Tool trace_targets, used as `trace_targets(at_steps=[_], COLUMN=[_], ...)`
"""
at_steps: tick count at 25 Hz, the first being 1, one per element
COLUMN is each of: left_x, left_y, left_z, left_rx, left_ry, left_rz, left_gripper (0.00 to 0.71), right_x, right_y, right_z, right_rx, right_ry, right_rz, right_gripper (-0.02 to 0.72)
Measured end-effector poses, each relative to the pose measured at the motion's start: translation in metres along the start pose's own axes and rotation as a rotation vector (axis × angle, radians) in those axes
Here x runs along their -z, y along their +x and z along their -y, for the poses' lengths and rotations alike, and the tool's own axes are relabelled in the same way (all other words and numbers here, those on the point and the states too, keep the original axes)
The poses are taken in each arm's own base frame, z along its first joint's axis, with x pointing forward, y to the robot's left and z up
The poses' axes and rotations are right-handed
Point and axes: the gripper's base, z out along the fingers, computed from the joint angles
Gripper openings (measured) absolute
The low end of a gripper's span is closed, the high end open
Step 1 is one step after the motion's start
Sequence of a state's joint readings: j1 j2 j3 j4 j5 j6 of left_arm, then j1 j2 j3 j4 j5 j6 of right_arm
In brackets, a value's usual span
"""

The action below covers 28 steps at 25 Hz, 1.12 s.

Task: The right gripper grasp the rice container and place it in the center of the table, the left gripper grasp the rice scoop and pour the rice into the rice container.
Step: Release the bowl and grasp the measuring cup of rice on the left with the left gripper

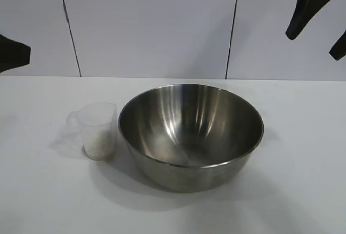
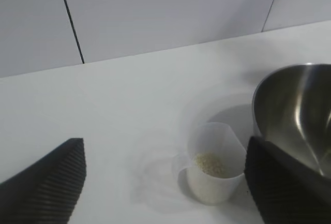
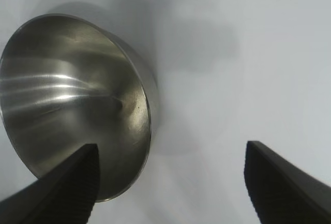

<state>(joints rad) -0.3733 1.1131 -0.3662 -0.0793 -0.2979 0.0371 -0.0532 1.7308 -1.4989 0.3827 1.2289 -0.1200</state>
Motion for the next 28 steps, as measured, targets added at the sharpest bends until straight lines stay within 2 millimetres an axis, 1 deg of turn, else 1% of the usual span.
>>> trace_targets(at_steps=[2, 4, 10, 18, 20, 23, 25, 27, 28], left_x=[0.0, -0.001, -0.01, -0.04, -0.048, -0.057, -0.062, -0.066, -0.069], left_y=[0.004, 0.012, 0.045, 0.076, 0.089, 0.112, 0.124, 0.129, 0.128], left_z=[0.0, -0.001, -0.003, 0.003, 0.004, 0.004, 0.004, 0.003, 0.004], left_rx=[0.035, 0.04, 0.031, -0.034, -0.037, -0.038, -0.037, -0.037, -0.037], left_ry=[-0.001, -0.004, -0.011, 0.059, 0.071, 0.074, 0.073, 0.073, 0.073], left_rz=[0.009, 0.029, 0.067, 0.082, 0.052, -0.05, -0.104, -0.125, -0.12], left_gripper=[0.605, 0.605, 0.605, 0.604, 0.604, 0.604, 0.604, 0.604, 0.604], right_x=[0.0, 0.0, 0.0, 0.0, 0.0, 0.0, 0.0, 0.0, 0.0], right_y=[0.0, 0.0, 0.0, 0.0, 0.0, 0.0, 0.0, 0.0, 0.0], right_z=[0.0, 0.0, 0.0, 0.0, 0.0, 0.0, 0.0, 0.0, 0.0], right_rx=[0.0, 0.0, 0.0, 0.0, 0.0, 0.0, 0.0, 0.0, 0.001], right_ry=[0.0, 0.0, 0.0, 0.0, 0.0, 0.0, 0.0, 0.0, 0.0], right_rz=[0.0, 0.0, 0.0, 0.0, 0.0, 0.0, 0.0, 0.0, 0.0], right_gripper=[0.536, 0.536, 0.536, 0.536, 0.536, 0.536, 0.536, 0.536, 0.536])
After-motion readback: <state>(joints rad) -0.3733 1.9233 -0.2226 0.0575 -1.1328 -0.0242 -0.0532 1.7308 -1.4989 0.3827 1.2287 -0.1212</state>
